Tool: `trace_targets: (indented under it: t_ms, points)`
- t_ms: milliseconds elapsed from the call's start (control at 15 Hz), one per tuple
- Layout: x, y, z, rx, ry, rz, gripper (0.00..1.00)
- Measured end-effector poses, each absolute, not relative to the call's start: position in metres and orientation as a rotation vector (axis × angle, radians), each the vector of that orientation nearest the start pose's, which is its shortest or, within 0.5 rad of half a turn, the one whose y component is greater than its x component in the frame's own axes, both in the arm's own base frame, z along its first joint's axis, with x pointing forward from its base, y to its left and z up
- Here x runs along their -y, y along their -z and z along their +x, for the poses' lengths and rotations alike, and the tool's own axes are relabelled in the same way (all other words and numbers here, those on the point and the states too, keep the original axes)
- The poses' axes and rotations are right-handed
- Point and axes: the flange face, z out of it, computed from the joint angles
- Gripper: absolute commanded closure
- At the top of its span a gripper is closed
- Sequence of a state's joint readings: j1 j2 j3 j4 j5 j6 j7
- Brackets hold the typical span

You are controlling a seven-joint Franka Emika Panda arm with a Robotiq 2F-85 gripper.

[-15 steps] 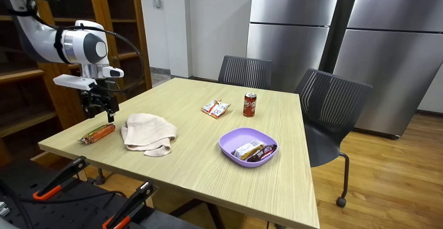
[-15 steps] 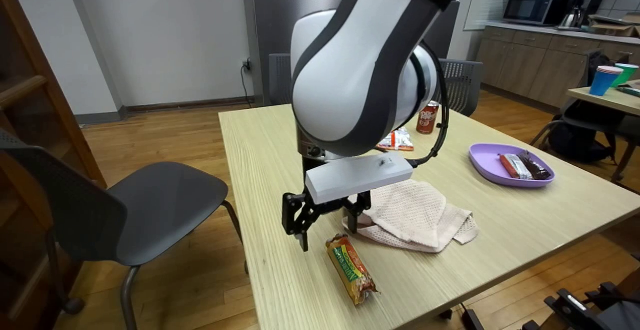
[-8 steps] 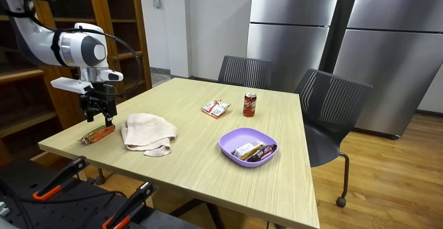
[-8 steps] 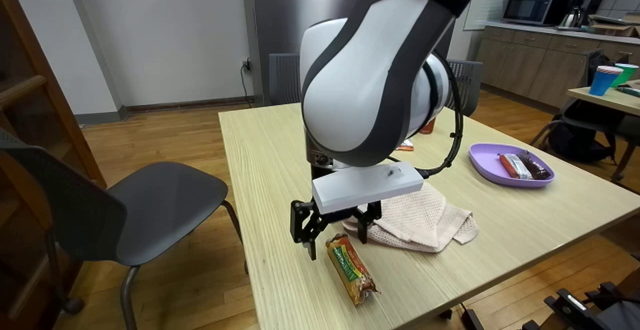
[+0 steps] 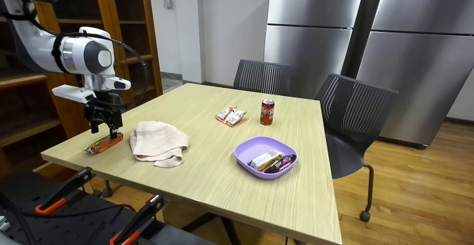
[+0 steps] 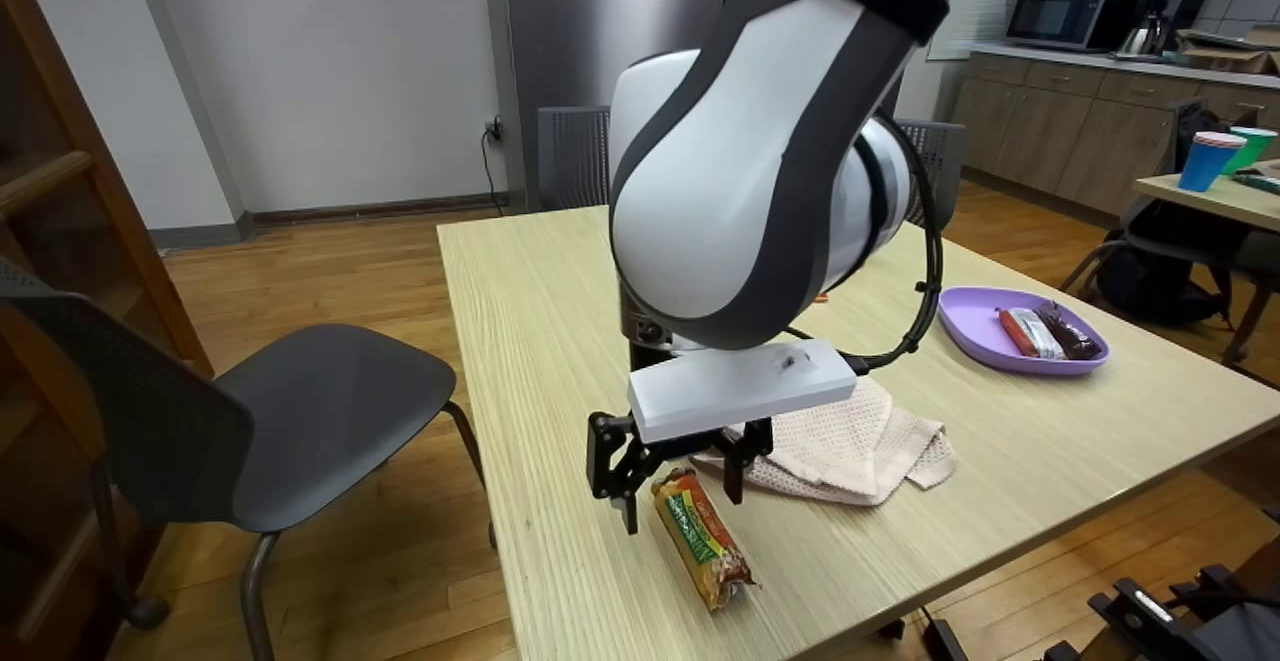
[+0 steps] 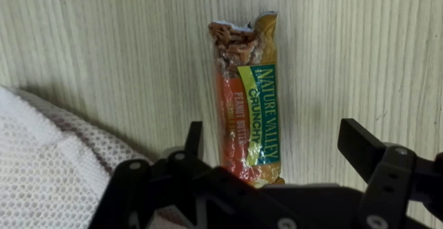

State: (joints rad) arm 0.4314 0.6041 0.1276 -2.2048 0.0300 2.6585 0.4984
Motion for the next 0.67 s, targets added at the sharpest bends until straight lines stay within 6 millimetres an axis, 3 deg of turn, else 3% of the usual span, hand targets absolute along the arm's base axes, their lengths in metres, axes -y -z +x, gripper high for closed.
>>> trace_targets:
  t_ms: [667]
  points:
    - [-0.2778, -0.0899, 0.4372, -0.009, -0.243, -3.119, 0.00]
